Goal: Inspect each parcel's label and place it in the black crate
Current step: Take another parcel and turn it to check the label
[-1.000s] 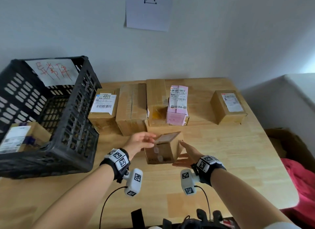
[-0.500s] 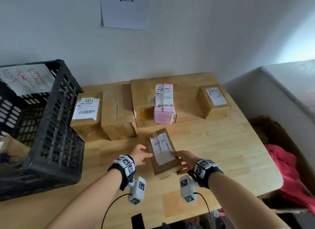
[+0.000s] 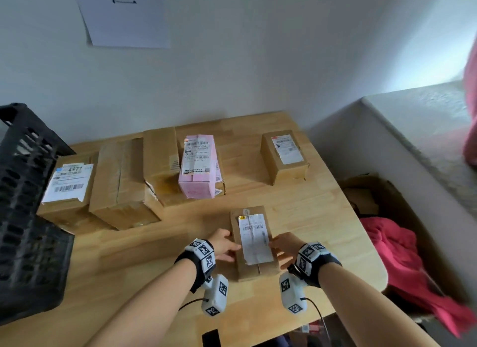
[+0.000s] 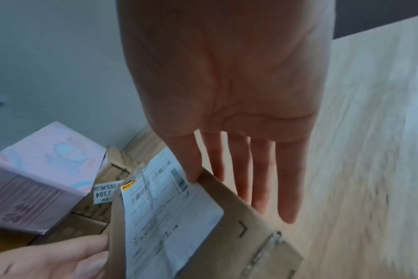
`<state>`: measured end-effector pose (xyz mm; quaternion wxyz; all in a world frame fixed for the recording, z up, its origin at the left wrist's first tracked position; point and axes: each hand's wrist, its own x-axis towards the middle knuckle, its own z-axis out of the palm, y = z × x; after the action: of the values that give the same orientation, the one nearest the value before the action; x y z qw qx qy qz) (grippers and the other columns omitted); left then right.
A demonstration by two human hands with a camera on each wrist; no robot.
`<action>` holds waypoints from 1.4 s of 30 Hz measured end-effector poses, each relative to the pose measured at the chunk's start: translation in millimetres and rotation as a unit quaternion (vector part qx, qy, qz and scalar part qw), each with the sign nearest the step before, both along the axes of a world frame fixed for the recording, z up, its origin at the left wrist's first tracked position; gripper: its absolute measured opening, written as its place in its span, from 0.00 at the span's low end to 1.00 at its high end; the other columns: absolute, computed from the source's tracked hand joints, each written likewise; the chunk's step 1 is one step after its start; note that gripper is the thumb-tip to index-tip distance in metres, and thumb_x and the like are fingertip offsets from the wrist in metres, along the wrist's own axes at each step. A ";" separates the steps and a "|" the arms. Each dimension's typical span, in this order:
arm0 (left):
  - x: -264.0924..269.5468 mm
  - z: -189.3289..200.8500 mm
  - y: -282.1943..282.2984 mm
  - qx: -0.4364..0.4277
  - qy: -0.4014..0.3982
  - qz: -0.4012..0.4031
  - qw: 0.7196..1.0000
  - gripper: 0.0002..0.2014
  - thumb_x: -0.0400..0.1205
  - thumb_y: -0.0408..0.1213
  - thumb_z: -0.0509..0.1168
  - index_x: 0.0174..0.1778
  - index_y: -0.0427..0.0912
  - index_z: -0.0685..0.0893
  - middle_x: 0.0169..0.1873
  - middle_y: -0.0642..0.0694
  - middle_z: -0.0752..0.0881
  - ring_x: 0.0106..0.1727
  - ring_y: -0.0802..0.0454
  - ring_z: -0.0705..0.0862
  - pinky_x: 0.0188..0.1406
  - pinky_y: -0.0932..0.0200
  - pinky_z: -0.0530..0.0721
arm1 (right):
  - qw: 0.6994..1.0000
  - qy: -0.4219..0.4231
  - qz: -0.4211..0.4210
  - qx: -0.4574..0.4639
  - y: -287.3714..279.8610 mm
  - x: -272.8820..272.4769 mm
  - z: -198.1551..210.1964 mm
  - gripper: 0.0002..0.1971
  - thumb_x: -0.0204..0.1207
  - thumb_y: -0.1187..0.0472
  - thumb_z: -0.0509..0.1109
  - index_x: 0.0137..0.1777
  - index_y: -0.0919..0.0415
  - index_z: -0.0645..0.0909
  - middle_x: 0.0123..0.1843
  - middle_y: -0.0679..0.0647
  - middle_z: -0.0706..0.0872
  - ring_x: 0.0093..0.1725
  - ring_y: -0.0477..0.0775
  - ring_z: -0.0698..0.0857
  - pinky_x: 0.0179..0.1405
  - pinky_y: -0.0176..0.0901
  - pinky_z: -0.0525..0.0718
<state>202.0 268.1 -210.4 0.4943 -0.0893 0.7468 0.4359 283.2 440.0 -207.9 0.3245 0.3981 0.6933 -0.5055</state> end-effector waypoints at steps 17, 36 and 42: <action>-44.4 75.3 161.3 0.043 0.152 0.081 0.984 0.28 0.79 0.33 0.70 0.75 0.34 0.71 0.61 0.39 0.84 0.55 0.45 0.86 0.54 0.45 0.87 | 0.985 0.159 -0.068 0.014 180.8 -63.9 52.1 0.08 0.75 0.54 0.73 0.47 0.59 0.84 0.43 0.53 0.89 0.45 0.54 0.87 0.49 0.51 0.86; -146.9 112.2 237.1 0.058 0.179 0.076 0.979 0.25 0.81 0.33 0.67 0.75 0.39 0.72 0.64 0.40 0.83 0.61 0.41 0.84 0.59 0.45 0.84 | 0.949 0.276 -0.107 0.105 236.0 -181.8 67.2 0.08 0.75 0.47 0.70 0.42 0.50 0.86 0.46 0.51 0.91 0.49 0.53 0.89 0.53 0.51 0.88; -164.2 76.9 247.4 0.048 0.179 0.042 0.982 0.32 0.80 0.32 0.69 0.79 0.46 0.65 0.69 0.42 0.80 0.64 0.44 0.83 0.63 0.44 0.82 | 0.964 0.228 -0.050 0.129 239.5 -192.8 32.4 0.13 0.78 0.44 0.66 0.43 0.51 0.86 0.40 0.51 0.88 0.45 0.54 0.87 0.57 0.54 0.87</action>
<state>37.9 515.4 -133.5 0.3377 -0.0171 0.7972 0.5001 90.4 679.5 -175.4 0.0781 0.3449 0.7874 -0.5049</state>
